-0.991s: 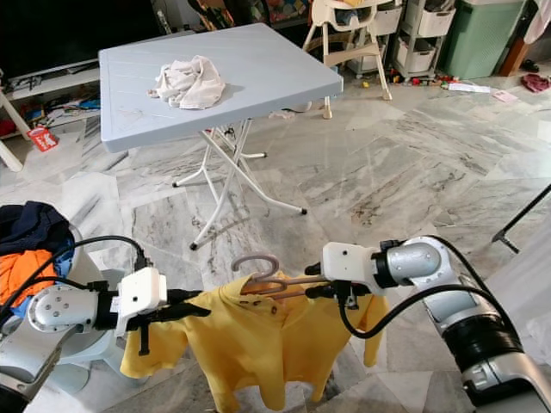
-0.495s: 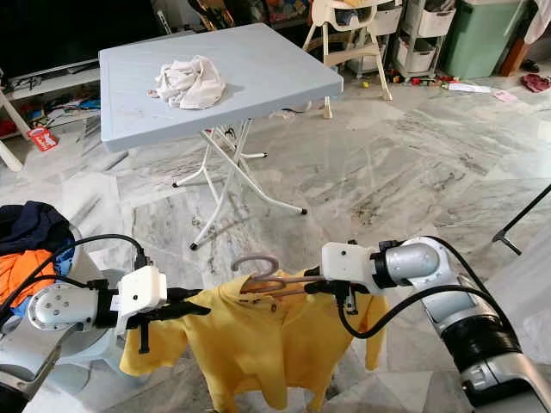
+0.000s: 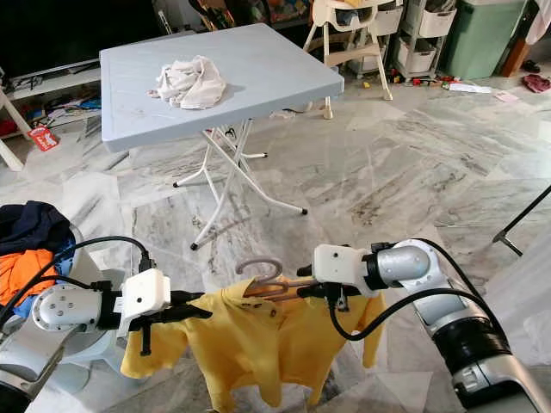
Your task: Hang hanger
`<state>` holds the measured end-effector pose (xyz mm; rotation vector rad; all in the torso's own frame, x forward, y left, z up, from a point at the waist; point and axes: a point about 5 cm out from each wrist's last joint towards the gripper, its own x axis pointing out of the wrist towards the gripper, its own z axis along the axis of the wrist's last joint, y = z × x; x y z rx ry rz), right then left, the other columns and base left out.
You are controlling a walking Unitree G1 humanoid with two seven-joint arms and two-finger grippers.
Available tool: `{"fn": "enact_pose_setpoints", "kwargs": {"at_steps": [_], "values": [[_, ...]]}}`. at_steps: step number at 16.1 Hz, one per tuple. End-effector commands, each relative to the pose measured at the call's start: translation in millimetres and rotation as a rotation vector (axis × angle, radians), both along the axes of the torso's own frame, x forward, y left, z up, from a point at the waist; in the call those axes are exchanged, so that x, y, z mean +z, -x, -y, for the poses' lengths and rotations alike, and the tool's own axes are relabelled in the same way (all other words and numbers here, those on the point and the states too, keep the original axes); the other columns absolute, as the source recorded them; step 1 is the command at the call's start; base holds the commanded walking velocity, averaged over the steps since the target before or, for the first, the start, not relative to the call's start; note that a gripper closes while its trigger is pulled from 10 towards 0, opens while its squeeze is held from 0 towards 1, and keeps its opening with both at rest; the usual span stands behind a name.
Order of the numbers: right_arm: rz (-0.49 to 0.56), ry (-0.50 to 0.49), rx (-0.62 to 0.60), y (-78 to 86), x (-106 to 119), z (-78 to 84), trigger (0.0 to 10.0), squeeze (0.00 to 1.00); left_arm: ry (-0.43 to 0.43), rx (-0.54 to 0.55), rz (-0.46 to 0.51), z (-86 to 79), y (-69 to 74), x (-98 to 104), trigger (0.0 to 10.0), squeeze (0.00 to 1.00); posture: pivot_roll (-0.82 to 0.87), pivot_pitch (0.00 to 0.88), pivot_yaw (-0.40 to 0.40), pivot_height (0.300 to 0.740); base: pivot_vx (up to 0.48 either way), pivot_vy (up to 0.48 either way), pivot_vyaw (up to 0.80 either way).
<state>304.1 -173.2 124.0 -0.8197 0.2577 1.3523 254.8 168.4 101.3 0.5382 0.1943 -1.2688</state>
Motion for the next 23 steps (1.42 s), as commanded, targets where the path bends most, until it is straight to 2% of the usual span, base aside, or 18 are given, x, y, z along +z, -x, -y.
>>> {"fn": "enact_pose_setpoints", "kwargs": {"at_steps": [1, 4, 5, 6, 7, 8, 9, 10, 11, 12, 15, 17, 23], "values": [[0.033, -0.021, 0.030, 0.3, 7, -7.6, 10.0, 1.00, 0.008, -0.012, 0.019, 1.3, -2.3, 5, 0.0, 0.00, 0.00, 0.025, 0.077, 0.740, 0.000, 0.000, 0.00], [-0.025, -0.013, 0.079, 8.4, 11, -8.4, 10.0, 1.00, 0.002, -0.006, 0.010, -0.4, -3.3, 4, 0.0, 0.00, 0.00, 0.028, 0.079, 0.740, 0.000, 0.000, 0.00], [-0.010, -0.004, 0.085, 8.0, 13, -8.1, 10.0, 1.00, 0.001, -0.003, 0.008, -1.3, -3.8, 3, 0.0, 0.00, 0.00, 0.029, 0.078, 0.740, 0.000, 0.000, 0.00], [-0.019, -0.003, 0.086, 7.6, 15, -7.5, 10.0, 0.89, -0.005, 0.005, 0.001, -3.2, -4.3, 2, 0.0, 0.00, 0.00, 0.029, 0.078, 0.740, 0.000, 0.000, 0.00], [-0.015, 0.002, 0.087, 7.2, 17, -7.2, 10.0, 0.32, -0.008, 0.008, -0.001, -4.0, -4.5, 2, 0.0, 0.00, 0.00, 0.030, 0.077, 0.740, 0.000, 0.000, 0.00], [-0.009, 0.008, 0.089, 6.6, 19, -7.0, 10.0, 0.15, -0.010, 0.013, -0.004, -5.1, -4.8, 1, 0.0, 0.00, 0.00, 0.029, 0.076, 0.740, 0.000, 0.000, 0.00], [-0.007, 0.015, 0.095, 7.0, 21, -7.5, 10.0, 0.04, -0.011, 0.015, -0.007, -5.7, -4.8, 1, 0.0, 0.00, 0.00, 0.030, 0.076, 0.740, 0.000, 0.000, 0.00], [-0.005, 0.020, 0.099, 7.4, 23, -7.9, 10.0, 0.00, -0.011, 0.018, -0.010, -6.2, -4.5, 0, 0.0, 0.00, 0.00, 0.031, 0.075, 0.740, 0.000, 0.000, 0.00], [-0.002, 0.026, 0.105, 7.5, 24, -8.4, 6.0, 0.00, -0.012, 0.019, -0.013, -6.5, -4.0, -1, 0.0, 0.00, 0.00, 0.033, 0.074, 0.740, 0.000, 0.000, 0.00], [0.002, 0.027, 0.104, 7.1, 24, -8.5, 0.0, 0.00, -0.011, 0.020, -0.014, -6.4, -3.9, -1, 0.0, 0.00, 0.00, 0.034, 0.073, 0.740, 0.000, 0.000, 0.00], [-0.006, 0.049, 0.120, 10.5, 19, -13.1, 0.0, 0.00, -0.010, 0.016, -0.018, -4.7, -3.0, -2, 0.0, 0.00, 0.00, 0.037, 0.075, 0.740, 0.000, 0.000, 0.00], [0.044, 0.112, 0.092, 4.9, 15, -14.6, 0.0, 0.00, -0.010, 0.012, -0.017, -3.6, -3.4, -2, 0.0, 0.00, -0.01, 0.038, 0.075, 0.740, 0.000, 0.000, 0.00], [0.081, 0.125, 0.072, -0.5, 14, -23.5, 0.0, 0.00, -0.014, 0.004, -0.020, -1.8, -3.7, -2, 0.0, 0.00, 0.00, 0.037, 0.076, 0.740, 0.000, 0.000, 0.00]]}}
